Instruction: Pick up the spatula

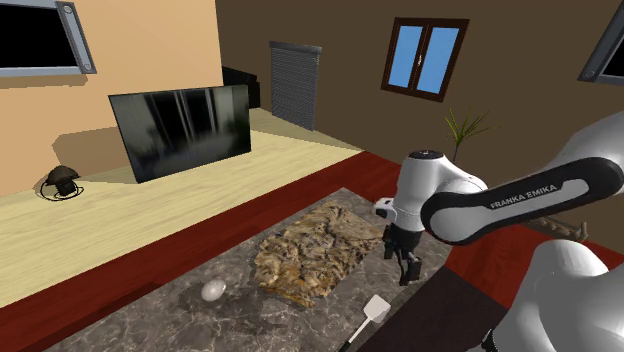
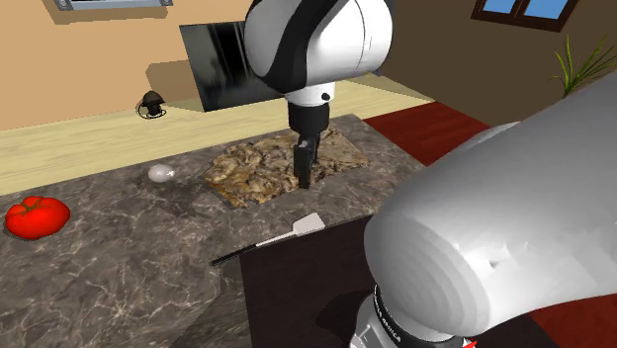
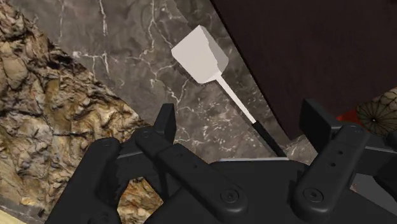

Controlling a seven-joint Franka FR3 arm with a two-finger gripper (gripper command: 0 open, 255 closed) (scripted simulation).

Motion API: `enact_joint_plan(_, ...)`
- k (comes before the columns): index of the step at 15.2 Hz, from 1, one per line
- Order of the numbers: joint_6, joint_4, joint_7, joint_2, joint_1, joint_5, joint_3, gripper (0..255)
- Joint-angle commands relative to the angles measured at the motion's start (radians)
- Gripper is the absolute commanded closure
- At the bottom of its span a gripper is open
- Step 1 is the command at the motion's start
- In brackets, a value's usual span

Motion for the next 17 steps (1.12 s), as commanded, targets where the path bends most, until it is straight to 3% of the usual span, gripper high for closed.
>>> enact_joint_plan(1, 0.126, -0.027, -0.085, 0.081, 0.034, -0.006, -0.02, 0)
enact_joint_plan(5, 0.375, -0.054, -0.255, 0.278, 0.123, 0.013, -0.062, 0)
enact_joint_plan(8, 0.564, -0.052, -0.433, 0.452, 0.235, 0.104, -0.112, 0)
enact_joint_plan(9, 0.624, -0.045, -0.529, 0.514, 0.291, 0.186, -0.131, 0)
enact_joint_plan(10, 0.678, -0.032, -0.673, 0.58, 0.356, 0.337, -0.14, 0)
enact_joint_plan(11, 0.719, -0.007, -0.874, 0.649, 0.377, 0.563, -0.088, 0)
enact_joint_plan(12, 0.741, 0.015, -1.006, 0.692, 0.349, 0.706, -0.018, 0)
enact_joint_plan(17, 0.812, 0.086, -1.262, 0.826, 0.173, 1.009, 0.211, 0)
